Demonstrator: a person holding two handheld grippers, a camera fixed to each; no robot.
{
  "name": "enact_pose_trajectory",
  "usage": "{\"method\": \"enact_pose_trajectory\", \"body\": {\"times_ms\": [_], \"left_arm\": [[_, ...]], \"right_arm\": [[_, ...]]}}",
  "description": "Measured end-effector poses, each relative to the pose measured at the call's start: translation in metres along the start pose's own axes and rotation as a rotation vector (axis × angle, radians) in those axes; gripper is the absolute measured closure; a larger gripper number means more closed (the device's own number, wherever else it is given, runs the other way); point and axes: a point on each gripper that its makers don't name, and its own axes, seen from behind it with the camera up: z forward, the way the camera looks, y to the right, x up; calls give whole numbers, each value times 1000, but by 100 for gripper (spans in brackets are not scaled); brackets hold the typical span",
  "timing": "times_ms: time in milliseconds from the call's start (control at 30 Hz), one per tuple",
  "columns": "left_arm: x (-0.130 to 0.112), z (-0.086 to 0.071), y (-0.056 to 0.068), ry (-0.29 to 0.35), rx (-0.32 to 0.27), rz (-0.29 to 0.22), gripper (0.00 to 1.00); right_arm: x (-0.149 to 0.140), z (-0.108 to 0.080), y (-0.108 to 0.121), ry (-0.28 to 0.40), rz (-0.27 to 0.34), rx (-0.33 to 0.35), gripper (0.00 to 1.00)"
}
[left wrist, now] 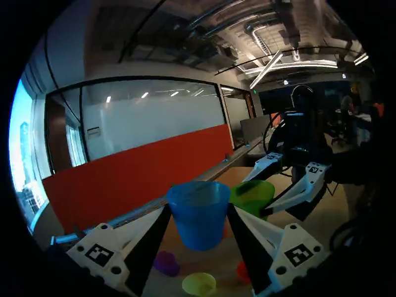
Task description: Pour water
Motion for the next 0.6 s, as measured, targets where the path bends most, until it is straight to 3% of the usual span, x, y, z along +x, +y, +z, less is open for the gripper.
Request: {"method": "enact_pose_trajectory", "body": {"times_ms": [300, 600], "left_arm": [[-19, -2, 0, -52, -18, -82, 17], [-48, -5, 3, -153, -39, -79, 17]], "right_arm": [[1, 0, 3, 0, -3, -6, 9], [-5, 1, 11, -25, 0, -19, 9]]}}
